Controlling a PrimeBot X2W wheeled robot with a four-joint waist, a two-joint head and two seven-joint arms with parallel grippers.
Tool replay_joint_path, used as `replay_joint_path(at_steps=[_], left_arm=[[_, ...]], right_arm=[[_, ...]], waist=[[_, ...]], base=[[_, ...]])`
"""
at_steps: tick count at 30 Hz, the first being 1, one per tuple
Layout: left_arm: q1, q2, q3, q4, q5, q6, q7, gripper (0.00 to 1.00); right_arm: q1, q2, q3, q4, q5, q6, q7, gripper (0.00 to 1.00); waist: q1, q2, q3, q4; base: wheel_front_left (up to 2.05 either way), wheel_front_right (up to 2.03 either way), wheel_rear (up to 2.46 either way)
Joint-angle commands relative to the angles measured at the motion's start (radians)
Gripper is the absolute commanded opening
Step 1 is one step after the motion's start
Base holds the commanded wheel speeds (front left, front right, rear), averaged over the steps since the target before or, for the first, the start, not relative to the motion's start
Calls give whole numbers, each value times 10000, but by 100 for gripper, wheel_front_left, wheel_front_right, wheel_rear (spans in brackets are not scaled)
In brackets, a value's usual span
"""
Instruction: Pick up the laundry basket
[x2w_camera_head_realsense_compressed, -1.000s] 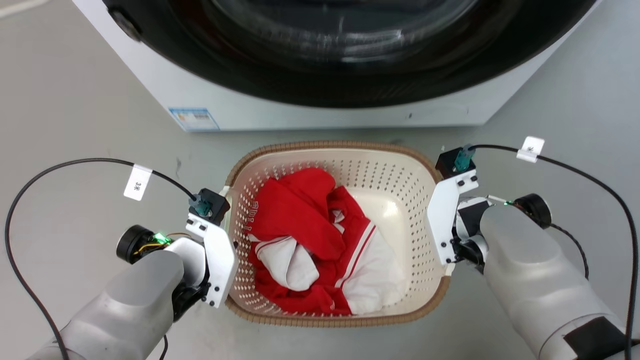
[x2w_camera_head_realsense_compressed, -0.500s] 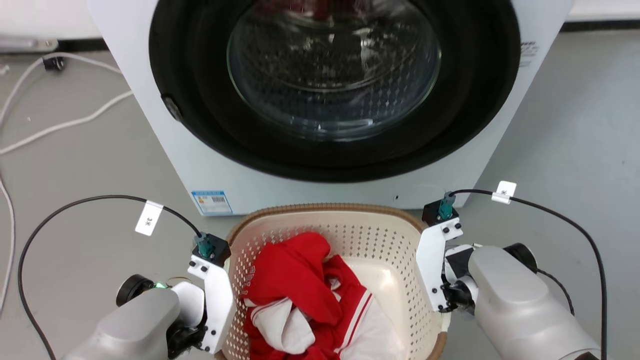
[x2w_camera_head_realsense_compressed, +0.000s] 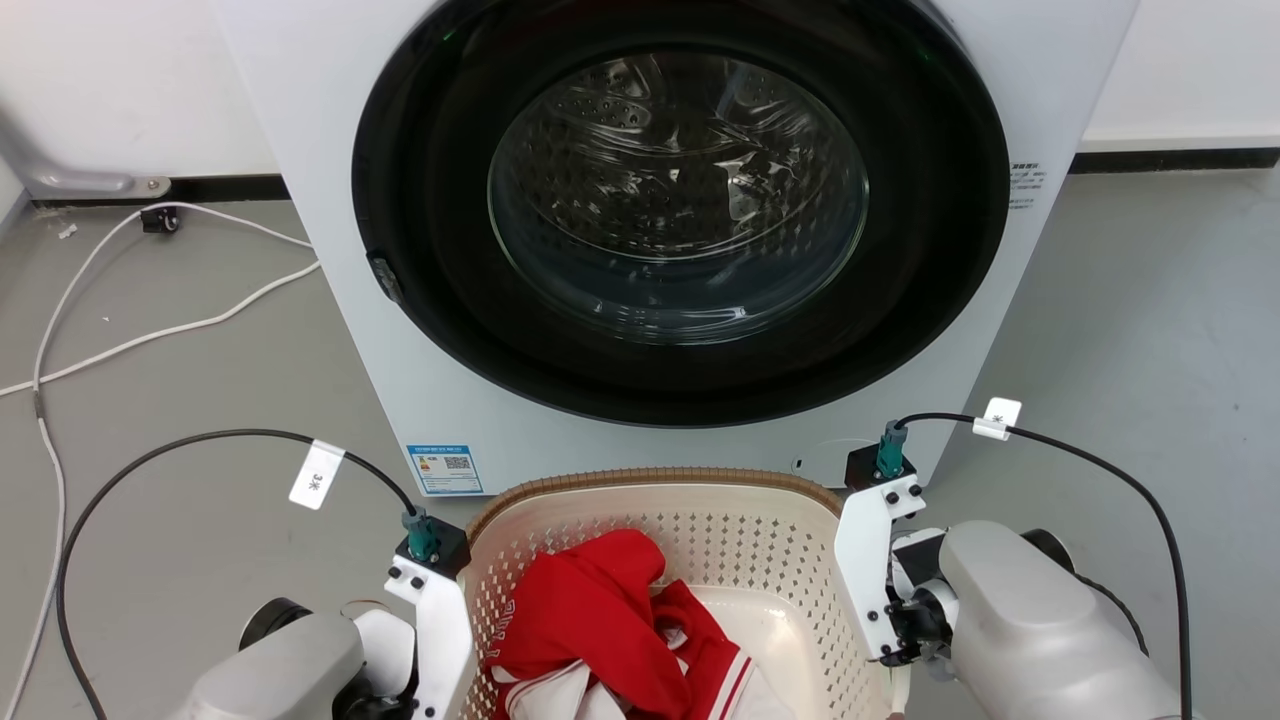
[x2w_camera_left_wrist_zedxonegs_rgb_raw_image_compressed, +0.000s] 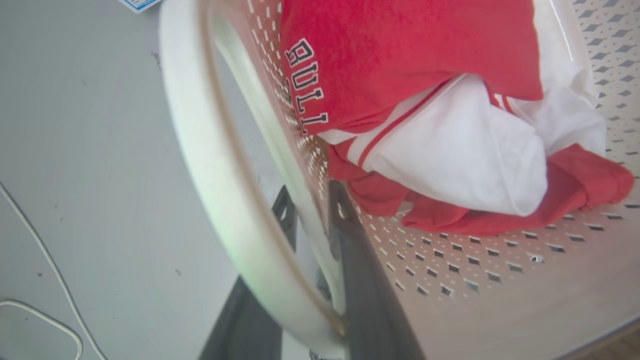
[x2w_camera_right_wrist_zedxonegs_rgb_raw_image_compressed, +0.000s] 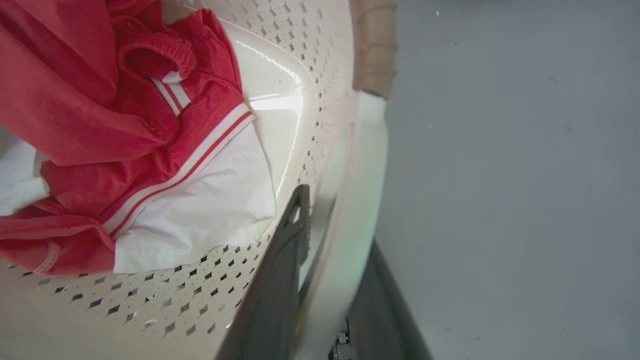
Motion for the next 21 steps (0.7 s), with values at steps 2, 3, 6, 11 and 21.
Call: replay_joint_path(at_steps=[2, 3, 6, 11, 21], left_arm=[[251, 189, -85, 5, 147, -38, 260, 0], [250, 187, -85, -23, 168, -38, 323, 0], [218, 140, -86, -65, 159, -42, 436, 0], [208, 33, -90, -84, 98, -61, 444, 0], [-27, -202, -86, -9, -136, -70, 423, 0]], right_arm=[[-111, -205, 69, 26, -34, -7, -70, 0], [-123, -205, 83, 26, 2, -7, -65, 0], [-168, -205, 144, 22, 72, -7, -65, 0], [-197, -199, 248, -41, 227, -7, -71, 0], [-188, -146, 412, -78, 528, -5, -157, 0]], waist=[[2, 0, -44, 28], [2, 0, -51, 38], [2, 0, -59, 52], [2, 0, -70, 51], [2, 0, -75, 64]], base=[[0, 0, 0], [0, 0, 0], [0, 0, 0], [0, 0, 0], [0, 0, 0]])
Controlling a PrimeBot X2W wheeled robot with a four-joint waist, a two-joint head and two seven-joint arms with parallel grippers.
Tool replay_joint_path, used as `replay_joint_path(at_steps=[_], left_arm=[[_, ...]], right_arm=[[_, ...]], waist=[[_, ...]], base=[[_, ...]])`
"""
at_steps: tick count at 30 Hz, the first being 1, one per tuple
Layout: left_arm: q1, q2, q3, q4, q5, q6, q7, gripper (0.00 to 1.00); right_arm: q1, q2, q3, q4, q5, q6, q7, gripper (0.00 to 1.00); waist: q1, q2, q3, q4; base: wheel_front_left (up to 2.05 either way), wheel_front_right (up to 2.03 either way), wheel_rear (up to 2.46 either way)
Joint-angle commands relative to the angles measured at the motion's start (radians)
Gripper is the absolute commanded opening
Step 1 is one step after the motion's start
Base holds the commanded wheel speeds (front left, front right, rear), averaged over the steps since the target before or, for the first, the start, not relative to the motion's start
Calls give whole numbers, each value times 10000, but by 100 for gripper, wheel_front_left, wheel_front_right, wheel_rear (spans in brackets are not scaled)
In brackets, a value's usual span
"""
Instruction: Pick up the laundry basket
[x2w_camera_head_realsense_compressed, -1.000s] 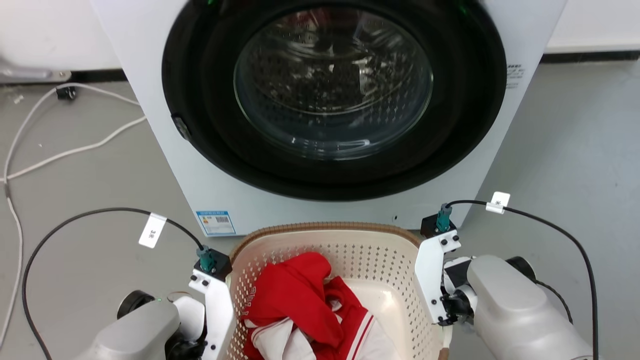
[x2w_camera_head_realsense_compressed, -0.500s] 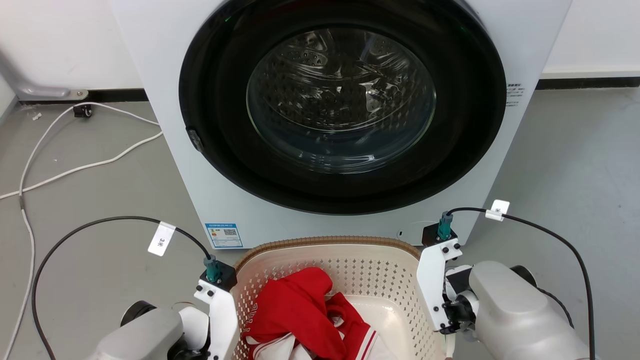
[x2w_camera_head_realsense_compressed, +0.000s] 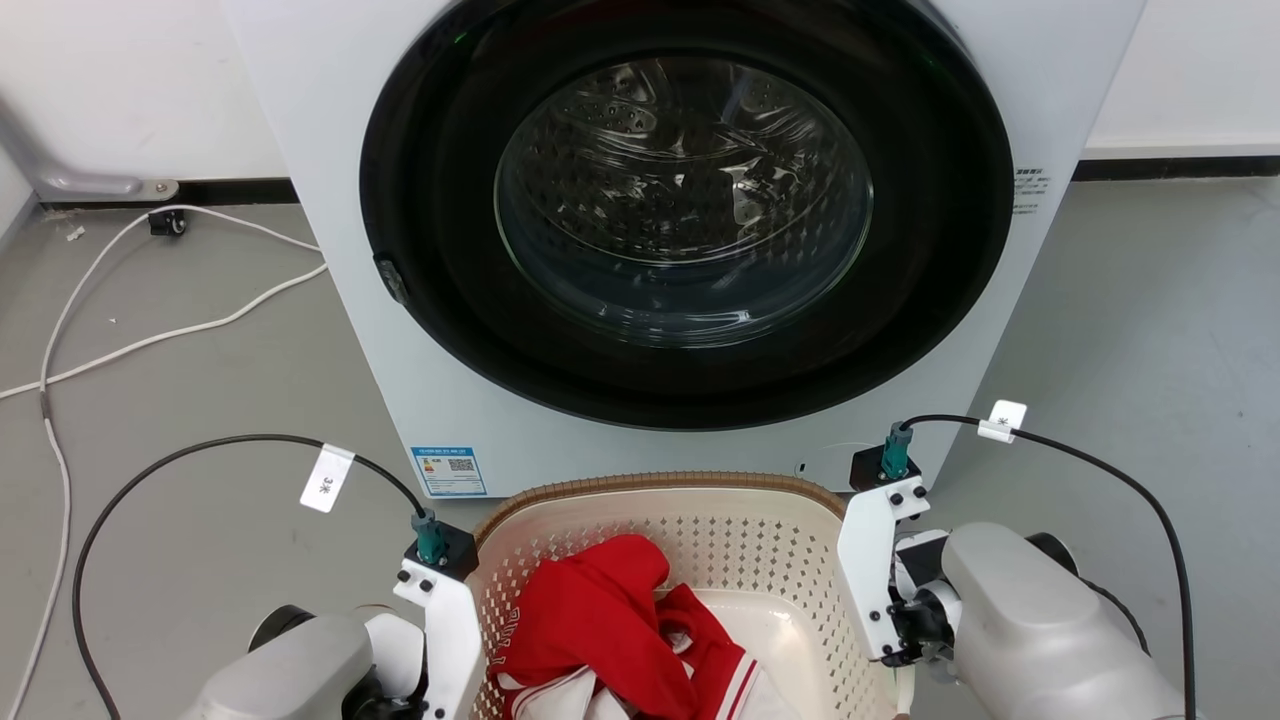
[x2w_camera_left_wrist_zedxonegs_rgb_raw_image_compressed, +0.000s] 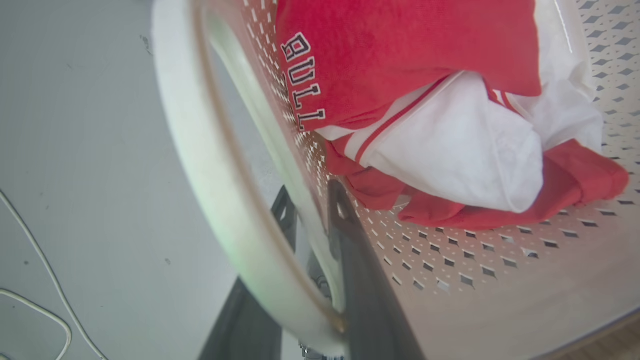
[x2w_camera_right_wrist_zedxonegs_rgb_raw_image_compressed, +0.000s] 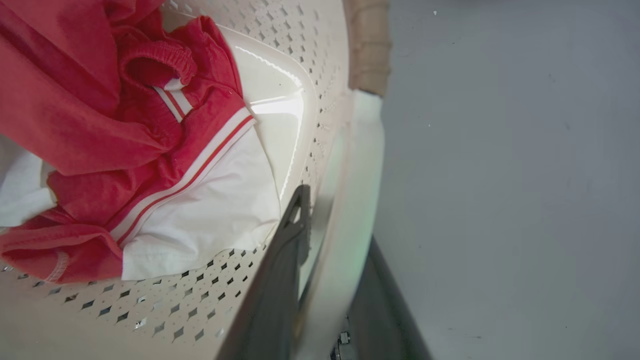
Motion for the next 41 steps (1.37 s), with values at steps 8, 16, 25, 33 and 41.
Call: replay_joint_path(at_steps=[8, 16, 25, 33, 41], left_arm=[[-133, -89, -83, 47, 127, -113, 125, 0], [-199, -115, -82, 13, 73, -113, 259, 0], [-246, -66, -80, -82, -4, -113, 573, 0], [-276, -74, -79, -94, 72, -113, 603, 0], [-331, -40, -79, -113, 133, -113, 652, 0]], right_arm=[[-92, -64, 265, -146, 204, -2, -104, 0], [-109, -55, 357, 44, 365, 0, -80, 0], [-179, -58, 447, 193, 477, 0, -84, 0], [-218, -56, 559, 231, 564, 0, -155, 0], [-302, -58, 660, 277, 630, 0, -176, 0]], waist=[[0, 0, -26, -53], [0, 0, -44, -99], [0, 0, -22, -92], [0, 0, -20, -66], [0, 0, 1, -17]], base=[[0, 0, 0], [0, 0, 0], [0, 0, 0], [0, 0, 0], [0, 0, 0]])
